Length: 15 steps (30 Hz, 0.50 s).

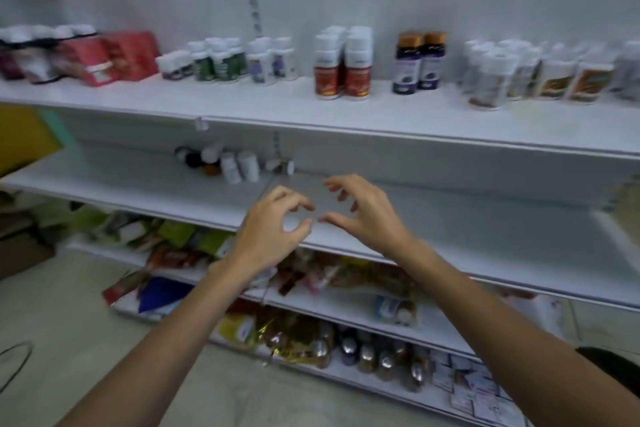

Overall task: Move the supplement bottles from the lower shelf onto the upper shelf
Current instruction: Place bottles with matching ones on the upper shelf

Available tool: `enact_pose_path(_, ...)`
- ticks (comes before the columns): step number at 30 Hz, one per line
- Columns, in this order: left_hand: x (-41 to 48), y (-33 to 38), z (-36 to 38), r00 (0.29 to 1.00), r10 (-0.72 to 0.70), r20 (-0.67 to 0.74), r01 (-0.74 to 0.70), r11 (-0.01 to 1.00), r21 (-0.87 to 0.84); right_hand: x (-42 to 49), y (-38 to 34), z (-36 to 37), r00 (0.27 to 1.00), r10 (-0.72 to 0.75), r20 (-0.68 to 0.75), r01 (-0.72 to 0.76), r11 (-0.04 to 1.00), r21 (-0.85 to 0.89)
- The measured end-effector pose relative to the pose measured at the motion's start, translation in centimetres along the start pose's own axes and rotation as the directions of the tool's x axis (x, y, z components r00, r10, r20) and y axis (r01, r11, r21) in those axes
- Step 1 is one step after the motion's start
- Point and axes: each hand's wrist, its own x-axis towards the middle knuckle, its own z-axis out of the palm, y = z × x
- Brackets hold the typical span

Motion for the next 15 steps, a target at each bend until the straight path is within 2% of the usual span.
enact_pose_path(2, -2.1, -3.0, -1.3, 0.998, -0.063, 0.008, 0.063, 0.998, 0.015, 0.4, -0.8, 3.2, 0.994, 0.019, 0.103, -0.022, 0.999, 0.028)
enact_pose_path(6, -4.3, -8.2, -2.6, 0.986, -0.167, 0.01, 0.167, 0.986, 0.002, 2.0, -1.5, 8.0, 0.973, 0.063, 0.222, -0.082, 0.994, 0.077)
enact_pose_path(11, -3.6, -14.0, -1.7, 0.965, -0.264, 0.006, 0.263, 0.962, -0.078, 5.9, 0.1, 13.2, 0.953, 0.107, 0.284, -0.135, 0.987, 0.082)
enact_pose_path(15, 0.0, -19.2, -0.3, 0.953, -0.302, 0.014, 0.301, 0.947, -0.113, 10.5, 2.6, 17.8, 0.955, 0.141, 0.26, -0.17, 0.981, 0.093)
